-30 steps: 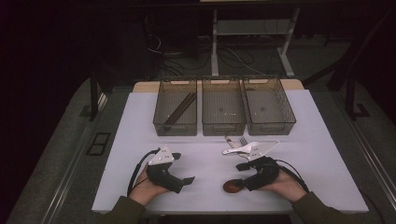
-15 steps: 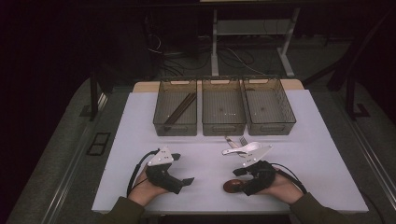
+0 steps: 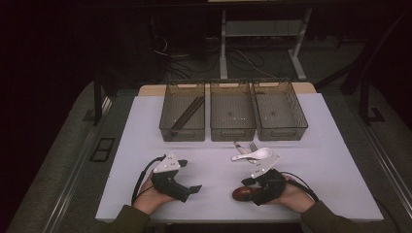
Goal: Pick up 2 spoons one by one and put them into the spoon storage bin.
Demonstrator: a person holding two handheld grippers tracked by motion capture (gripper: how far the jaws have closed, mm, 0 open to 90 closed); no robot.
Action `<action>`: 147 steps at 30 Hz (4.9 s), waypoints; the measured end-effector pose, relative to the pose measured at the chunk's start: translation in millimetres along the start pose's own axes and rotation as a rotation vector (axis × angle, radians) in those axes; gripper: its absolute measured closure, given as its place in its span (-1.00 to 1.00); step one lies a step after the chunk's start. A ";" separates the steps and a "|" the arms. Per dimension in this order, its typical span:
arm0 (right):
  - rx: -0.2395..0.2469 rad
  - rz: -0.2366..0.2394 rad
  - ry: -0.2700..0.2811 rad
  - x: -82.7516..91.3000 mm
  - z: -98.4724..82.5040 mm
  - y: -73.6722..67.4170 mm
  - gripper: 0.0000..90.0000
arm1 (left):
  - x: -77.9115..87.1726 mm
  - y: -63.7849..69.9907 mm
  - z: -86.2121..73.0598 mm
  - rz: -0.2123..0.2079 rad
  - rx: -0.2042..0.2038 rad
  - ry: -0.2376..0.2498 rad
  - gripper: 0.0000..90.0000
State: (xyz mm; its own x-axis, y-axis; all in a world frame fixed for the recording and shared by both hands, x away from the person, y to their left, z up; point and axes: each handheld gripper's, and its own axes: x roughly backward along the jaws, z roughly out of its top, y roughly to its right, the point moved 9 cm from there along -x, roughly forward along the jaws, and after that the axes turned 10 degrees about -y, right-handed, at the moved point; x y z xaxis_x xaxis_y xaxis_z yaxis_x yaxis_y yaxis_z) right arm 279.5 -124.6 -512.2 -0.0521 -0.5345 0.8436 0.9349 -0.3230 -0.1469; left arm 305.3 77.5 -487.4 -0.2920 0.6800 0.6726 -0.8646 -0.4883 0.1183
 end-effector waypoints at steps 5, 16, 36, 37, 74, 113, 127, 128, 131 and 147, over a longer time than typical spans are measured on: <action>0.014 -0.004 -0.002 -0.3 -0.6 -3.1 0.07 | -0.2 0.1 -0.2 0.000 -0.004 -0.002 -1.00; 0.089 -0.003 -0.019 1.5 -3.9 -5.6 0.28 | 1.0 0.2 -1.2 0.004 -0.003 -0.002 -1.00; 0.166 0.021 -0.040 2.5 -8.0 -10.8 0.62 | 0.8 1.4 -1.8 0.001 -0.005 -0.004 -1.00; 0.162 0.025 -0.041 2.6 -8.1 -11.8 0.64 | 0.7 1.5 -1.9 0.001 -0.005 -0.005 -1.00; 0.006 -0.035 -0.016 23.1 7.8 21.4 0.77 | 1.8 2.2 -1.4 -0.007 -0.005 0.003 -1.00; -0.182 -0.149 0.116 69.9 75.0 99.4 0.78 | 4.8 2.8 -0.4 -0.020 -0.005 0.023 -1.00; -0.229 -0.187 0.129 78.1 114.9 136.9 0.78 | 5.0 4.0 1.0 -0.024 0.002 0.033 -1.00; -0.234 -0.189 0.131 78.1 118.5 140.0 0.77 | 5.1 4.0 1.0 -0.024 0.002 0.033 -1.00; -0.246 -0.202 0.129 78.2 128.6 150.0 0.77 | 4.6 3.8 1.1 -0.024 0.003 0.035 -1.00; -0.313 -0.257 0.088 59.9 173.3 202.2 0.77 | 4.9 6.6 2.5 -0.040 -0.010 0.042 -1.00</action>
State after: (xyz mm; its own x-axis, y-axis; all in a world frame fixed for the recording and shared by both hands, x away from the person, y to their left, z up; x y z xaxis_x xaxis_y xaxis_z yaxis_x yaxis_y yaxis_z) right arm 526.3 -86.6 -401.9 -0.3128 -0.4659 0.8277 0.7360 -0.6697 -0.0988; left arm 299.1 76.3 -481.5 -0.2740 0.7212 0.6362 -0.8797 -0.4552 0.1372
